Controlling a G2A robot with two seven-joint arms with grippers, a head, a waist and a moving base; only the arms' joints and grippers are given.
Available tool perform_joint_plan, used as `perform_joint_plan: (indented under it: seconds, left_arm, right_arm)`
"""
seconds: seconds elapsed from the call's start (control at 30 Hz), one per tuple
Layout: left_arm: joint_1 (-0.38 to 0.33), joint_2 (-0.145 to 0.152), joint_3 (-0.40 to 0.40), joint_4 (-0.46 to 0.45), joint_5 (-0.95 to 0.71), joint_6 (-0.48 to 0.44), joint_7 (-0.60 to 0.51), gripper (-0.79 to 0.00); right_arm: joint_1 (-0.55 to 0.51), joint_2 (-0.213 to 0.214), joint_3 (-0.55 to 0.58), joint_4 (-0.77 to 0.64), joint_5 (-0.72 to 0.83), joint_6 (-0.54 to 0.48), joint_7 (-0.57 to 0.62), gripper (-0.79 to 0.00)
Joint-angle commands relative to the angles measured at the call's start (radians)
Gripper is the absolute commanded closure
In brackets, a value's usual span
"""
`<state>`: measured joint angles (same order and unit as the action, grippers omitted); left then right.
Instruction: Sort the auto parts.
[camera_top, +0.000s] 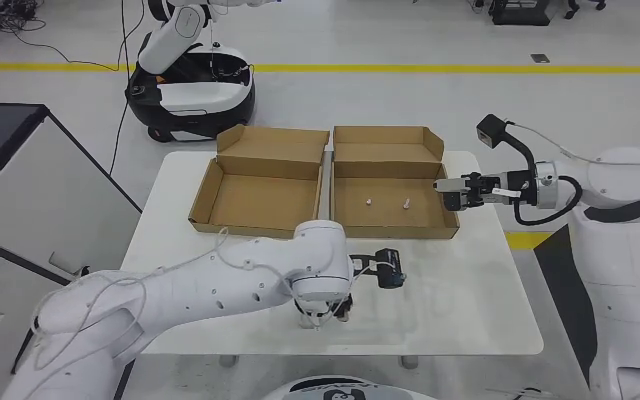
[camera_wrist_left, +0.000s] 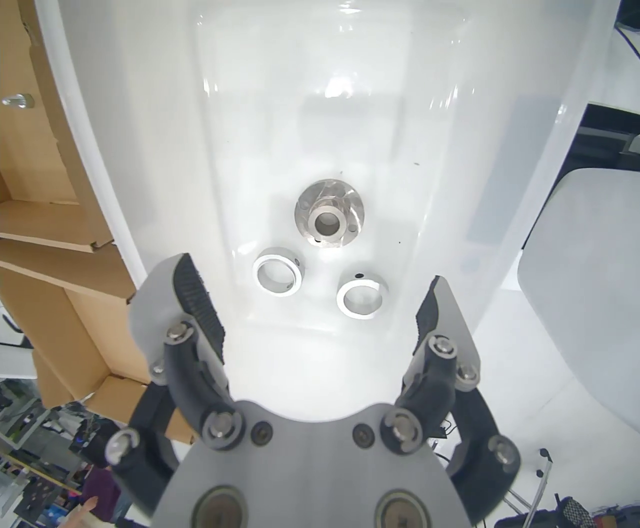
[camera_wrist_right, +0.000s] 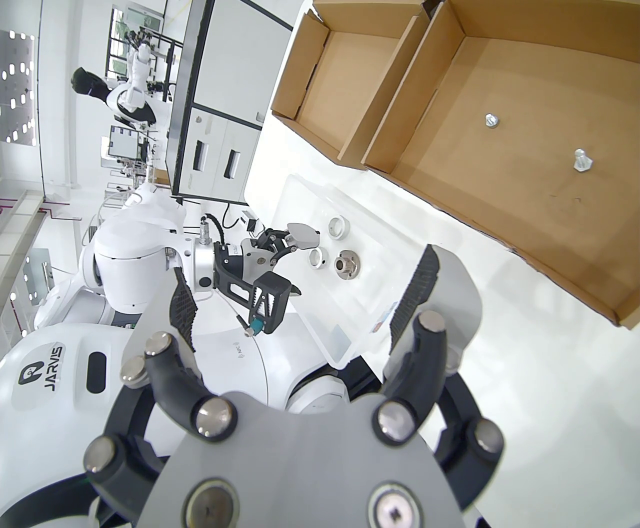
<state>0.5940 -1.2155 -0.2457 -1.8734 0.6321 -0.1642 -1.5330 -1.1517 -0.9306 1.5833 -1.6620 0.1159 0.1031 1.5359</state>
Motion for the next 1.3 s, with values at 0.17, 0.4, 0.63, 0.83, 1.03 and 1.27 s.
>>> perform_joint_plan:
  seconds: [0.17,0.4,0.63,0.83,1.03,1.27]
  left_arm:
    - [0.015,-0.016,0.001,0.048,-0.035,-0.028,0.019,-0.773]
    - [0.027,-0.031,0.007,0.085,-0.015,-0.029,0.037,-0.64]
    - [0.039,-0.04,0.011,0.101,0.007,-0.028,0.032,-0.591]
    - [0.053,-0.046,0.016,0.115,0.025,-0.035,0.03,-0.622]
    - [0.06,-0.055,0.021,0.128,0.05,-0.038,0.026,-0.493]
    - [0.069,-0.065,0.021,0.144,0.061,-0.049,0.029,-0.431]
  right_arm:
    - [0.0,0.0,0.0,0.0,0.0,0.0,0.0,-0.785]
    - [0.0,0.0,0.0,0.0,0.0,0.0,0.0,-0.785]
    - [0.0,0.0,0.0,0.0,0.0,0.0,0.0,-0.785]
    - [0.0,0.0,0.0,0.0,0.0,0.0,0.0,-0.785]
    - [0.0,0.0,0.0,0.0,0.0,0.0,0.0,-0.785]
    - [0.0,0.0,0.0,0.0,0.0,0.0,0.0,-0.785]
